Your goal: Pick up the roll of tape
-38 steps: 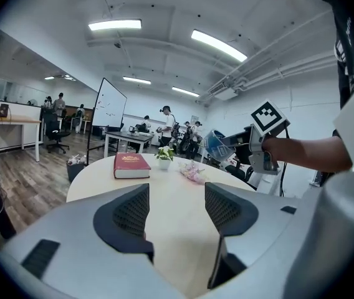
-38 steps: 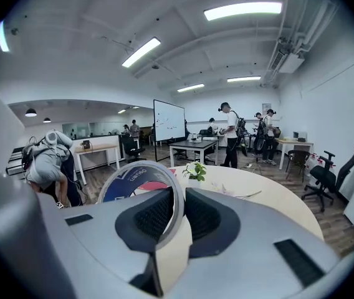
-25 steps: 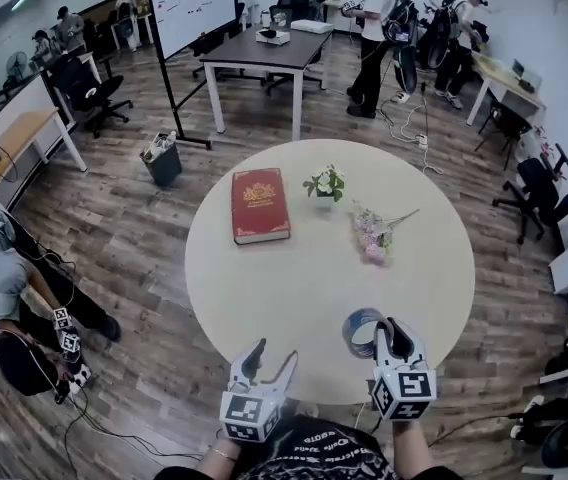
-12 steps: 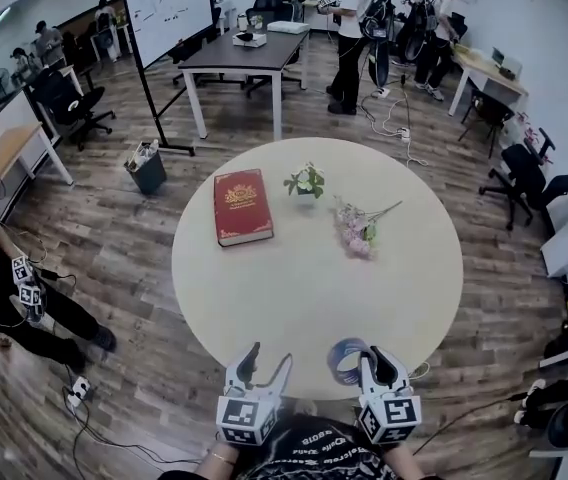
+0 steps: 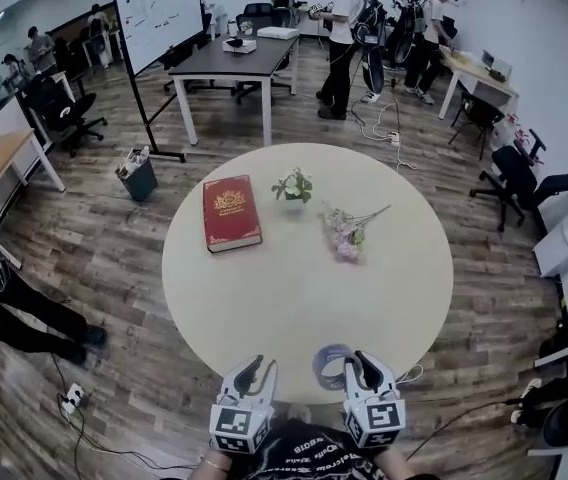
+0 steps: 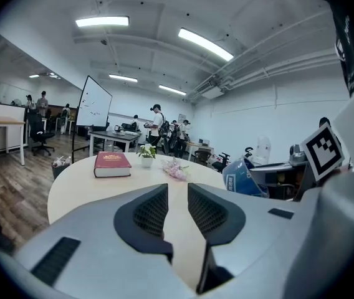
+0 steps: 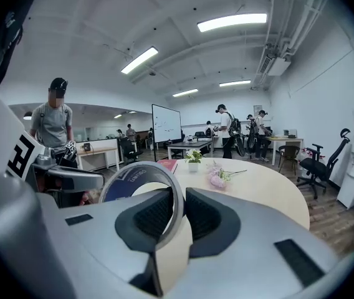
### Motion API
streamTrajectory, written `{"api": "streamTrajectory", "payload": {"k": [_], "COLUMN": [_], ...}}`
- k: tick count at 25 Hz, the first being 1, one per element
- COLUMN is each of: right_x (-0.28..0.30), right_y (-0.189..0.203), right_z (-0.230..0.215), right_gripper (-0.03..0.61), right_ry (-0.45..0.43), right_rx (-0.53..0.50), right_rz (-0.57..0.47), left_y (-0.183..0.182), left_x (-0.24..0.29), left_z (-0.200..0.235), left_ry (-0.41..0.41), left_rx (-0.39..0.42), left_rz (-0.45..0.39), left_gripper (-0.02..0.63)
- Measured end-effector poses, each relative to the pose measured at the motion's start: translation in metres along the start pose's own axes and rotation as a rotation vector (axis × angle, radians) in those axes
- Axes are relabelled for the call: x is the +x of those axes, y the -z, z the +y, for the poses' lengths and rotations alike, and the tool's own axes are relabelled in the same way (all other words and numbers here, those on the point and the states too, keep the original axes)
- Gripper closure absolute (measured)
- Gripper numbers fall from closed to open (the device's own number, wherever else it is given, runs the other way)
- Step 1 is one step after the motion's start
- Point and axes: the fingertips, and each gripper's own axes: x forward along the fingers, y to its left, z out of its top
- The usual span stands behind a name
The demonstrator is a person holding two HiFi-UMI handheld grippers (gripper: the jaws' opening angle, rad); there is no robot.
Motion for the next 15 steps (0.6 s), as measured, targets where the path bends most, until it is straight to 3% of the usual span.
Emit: {"api": "streamTrajectory", "payload": {"k": [7,15], "right_x": [0.0009,0.0021], "right_y": [0.0048,0.0014], "right_z": [0.0081,0.0079], "right_gripper": [0.509,0.511], "right_ry": [-0.019,-0.028], "right_rx": [-0.002,0.017], "right_rz": [0.005,-0.014], "left_y": [0.0040,0.0046], "left_x": [-0.0014,0.0010], "left_z": [-0.0006,-0.0055], "left_ry": [0.004,0.033], "left_rx": [0.017,0.051], "left_rz": [0.016,0.017], "left_gripper": [0.589,0.594]}}
